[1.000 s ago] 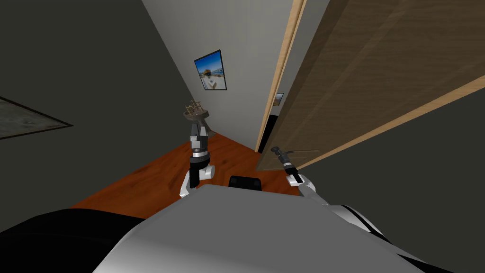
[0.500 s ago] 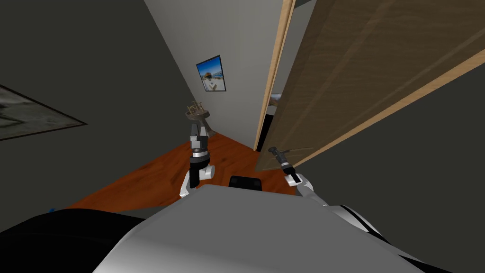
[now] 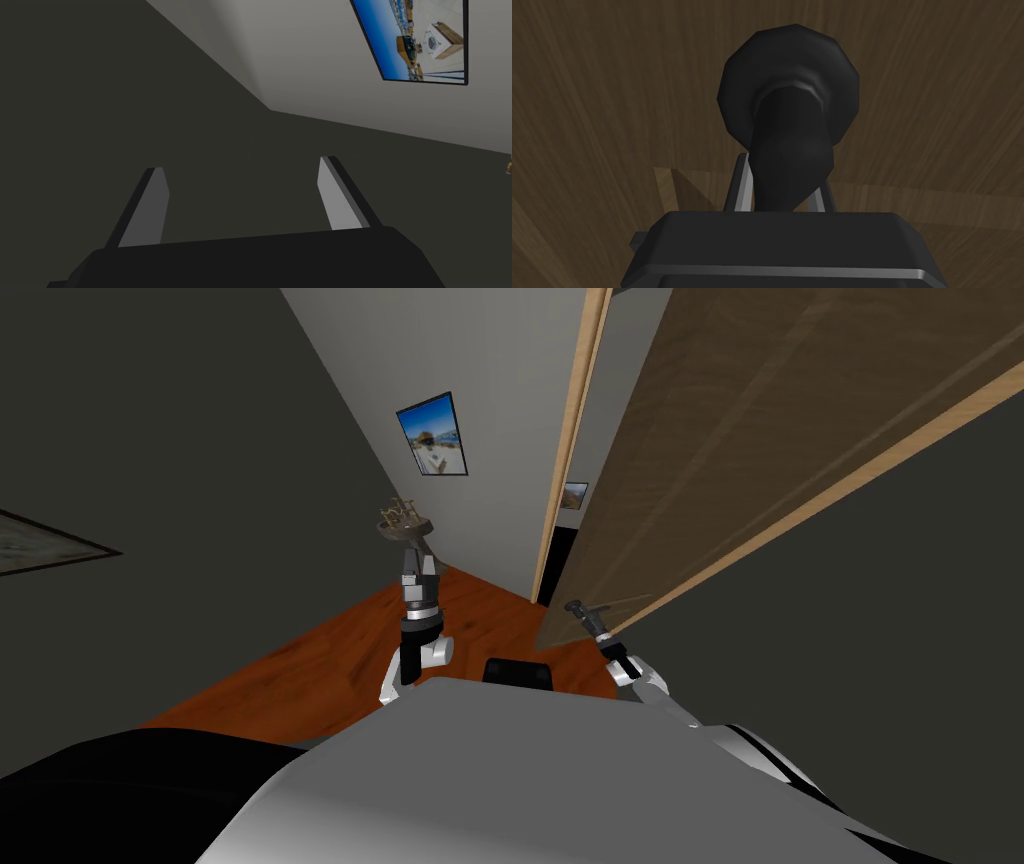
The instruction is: Pull the door open
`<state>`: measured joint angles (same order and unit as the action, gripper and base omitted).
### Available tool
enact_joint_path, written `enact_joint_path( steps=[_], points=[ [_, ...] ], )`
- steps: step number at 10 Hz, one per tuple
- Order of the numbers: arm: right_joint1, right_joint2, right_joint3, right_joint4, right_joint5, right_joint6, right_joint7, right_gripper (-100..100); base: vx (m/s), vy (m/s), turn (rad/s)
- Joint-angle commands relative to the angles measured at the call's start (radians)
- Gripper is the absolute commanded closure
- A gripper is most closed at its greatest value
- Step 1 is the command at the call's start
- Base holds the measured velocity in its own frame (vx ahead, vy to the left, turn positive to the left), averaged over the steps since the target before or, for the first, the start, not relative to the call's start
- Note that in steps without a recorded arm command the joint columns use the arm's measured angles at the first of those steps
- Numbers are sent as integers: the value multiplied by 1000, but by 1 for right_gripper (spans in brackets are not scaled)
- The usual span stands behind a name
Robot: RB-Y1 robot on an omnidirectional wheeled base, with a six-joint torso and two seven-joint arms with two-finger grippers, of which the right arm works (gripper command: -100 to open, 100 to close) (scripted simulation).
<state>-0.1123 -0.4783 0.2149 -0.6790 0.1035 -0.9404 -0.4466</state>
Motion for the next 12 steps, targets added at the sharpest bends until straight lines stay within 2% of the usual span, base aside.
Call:
enact_joint_path(
  steps=[1, 6, 7, 9, 12],
  points=[
    [14, -19, 19, -9, 31, -40, -29, 100, -85, -81, -65],
    [31, -47, 51, -14, 81, -106, -78, 100, -127, -135, -2],
    [27, -38, 51, -8, 77, -101, -71, 100, -66, -48, 6],
    [24, -33, 73, 2, 75, -114, -72, 100, 60, -62, -235],
    [-7, -16, 141, 23, 65, -152, -70, 100, 73, 11, -247]
  ],
)
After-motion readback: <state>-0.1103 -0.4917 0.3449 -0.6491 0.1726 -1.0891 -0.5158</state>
